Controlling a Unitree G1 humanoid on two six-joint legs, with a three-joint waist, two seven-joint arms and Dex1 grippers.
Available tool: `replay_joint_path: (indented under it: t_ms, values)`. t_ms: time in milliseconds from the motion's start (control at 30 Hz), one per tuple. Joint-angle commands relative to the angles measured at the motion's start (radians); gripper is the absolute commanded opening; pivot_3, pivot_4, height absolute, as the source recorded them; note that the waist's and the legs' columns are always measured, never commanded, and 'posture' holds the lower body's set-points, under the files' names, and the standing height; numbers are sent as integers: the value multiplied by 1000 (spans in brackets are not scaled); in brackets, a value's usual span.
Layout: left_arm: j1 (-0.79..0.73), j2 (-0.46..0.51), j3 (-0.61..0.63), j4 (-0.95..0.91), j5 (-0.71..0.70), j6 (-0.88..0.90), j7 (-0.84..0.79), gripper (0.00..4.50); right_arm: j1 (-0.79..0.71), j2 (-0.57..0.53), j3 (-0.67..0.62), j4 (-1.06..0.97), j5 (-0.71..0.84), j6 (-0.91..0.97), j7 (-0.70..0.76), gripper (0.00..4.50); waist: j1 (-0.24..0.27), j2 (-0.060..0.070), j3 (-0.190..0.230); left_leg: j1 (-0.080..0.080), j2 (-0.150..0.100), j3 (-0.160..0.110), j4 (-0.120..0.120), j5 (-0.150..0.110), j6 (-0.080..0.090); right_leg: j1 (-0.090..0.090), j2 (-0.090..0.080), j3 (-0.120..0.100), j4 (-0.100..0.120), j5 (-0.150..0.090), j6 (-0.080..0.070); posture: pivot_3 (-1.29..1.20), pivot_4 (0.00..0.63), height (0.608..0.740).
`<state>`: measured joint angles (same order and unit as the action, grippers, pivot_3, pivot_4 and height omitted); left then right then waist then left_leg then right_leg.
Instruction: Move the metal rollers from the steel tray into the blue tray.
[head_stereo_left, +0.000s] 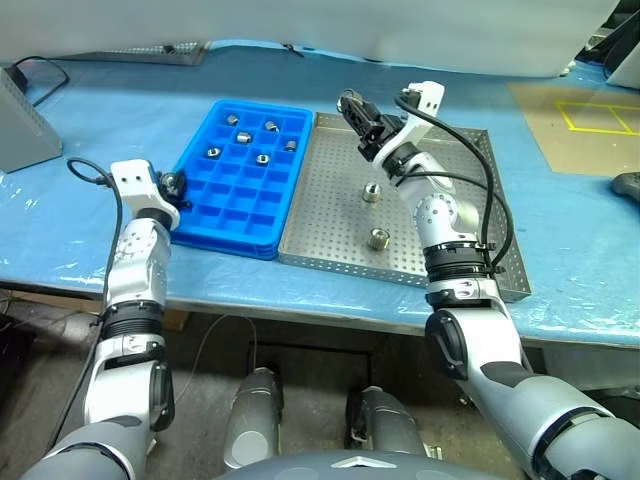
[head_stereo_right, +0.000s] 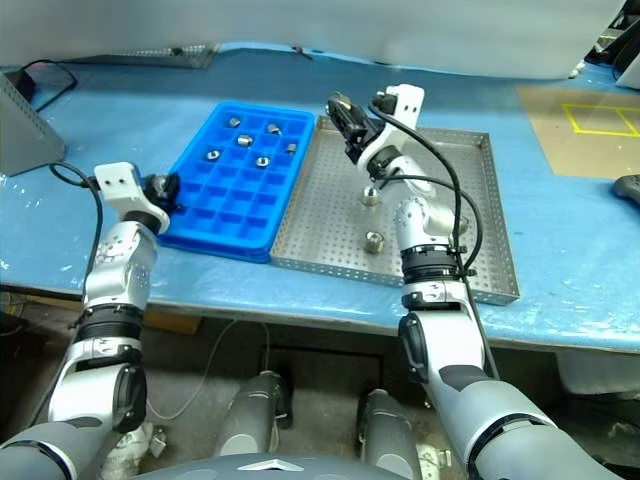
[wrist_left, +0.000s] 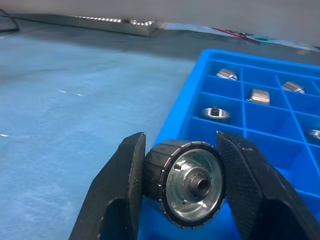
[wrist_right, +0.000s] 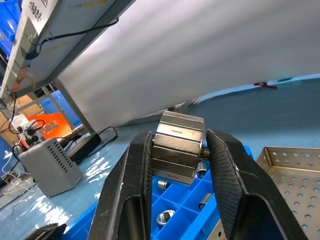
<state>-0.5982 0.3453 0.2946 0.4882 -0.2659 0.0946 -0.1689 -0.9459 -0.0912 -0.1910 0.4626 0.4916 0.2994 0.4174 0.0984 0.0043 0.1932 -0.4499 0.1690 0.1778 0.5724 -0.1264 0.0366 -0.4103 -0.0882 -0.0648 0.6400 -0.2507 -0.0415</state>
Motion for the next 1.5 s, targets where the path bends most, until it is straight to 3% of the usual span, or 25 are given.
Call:
replay_joint_path:
  t_ms: [33, 200, 367, 533, 800, 1167, 1500]
  values:
    - [-5, 18, -36, -7, 26, 24, -38, 1891, -1, 3, 21, -31, -27, -26, 7, 1224, 0, 0, 0, 0, 0, 0, 0, 0, 0, 0, 0, 0, 0, 0, 0, 64, 150, 740]
    - [-14, 25, -22, 25, 12, 61, -59, 3535, -24, 18, 86, 22, -98, -17, 21, 1224, -2, 0, 0, 3, 0, 0, -2, 0, 0, 1, 0, 1, 0, 0, 0, 72, 150, 740]
    - [-6, 26, -8, -6, 1, 81, -66, 3535, -136, 76, 124, 189, -156, -84, 57, 1224, -3, 0, 0, 9, -2, 0, -10, 3, -5, 3, 0, 2, 0, 0, -1, 137, 150, 740]
    - [50, 7, 24, -152, -61, 63, -88, 3535, -266, 136, 140, 438, -211, -158, 87, 1224, 2, 0, 0, 7, -1, 0, -12, 3, -4, 1, 0, 1, 0, -2, -3, 231, 150, 740]
    - [243, 6, 8, -515, -160, 136, -179, 3535, -443, 223, 70, 781, -258, -199, -62, 1224, 35, 0, 0, -4, 0, -2, -11, 2, -3, -8, 1, -4, 0, -3, -6, 465, 150, 740]
    - [531, -40, 38, -850, -204, 214, -94, 3535, -448, 222, 49, 864, -354, -239, -166, 1224, 146, 1, 1, -6, 1, -6, -13, 2, -4, -10, 1, -8, 1, -4, -6, 668, 150, 740]
    - [478, -21, -1, -800, -201, 245, -112, 3535, -432, 171, 37, 860, -405, -261, -188, 1224, 220, 2, 1, -4, 1, -6, -19, 6, -11, -12, 2, -7, 3, -4, -5, 554, 150, 740]
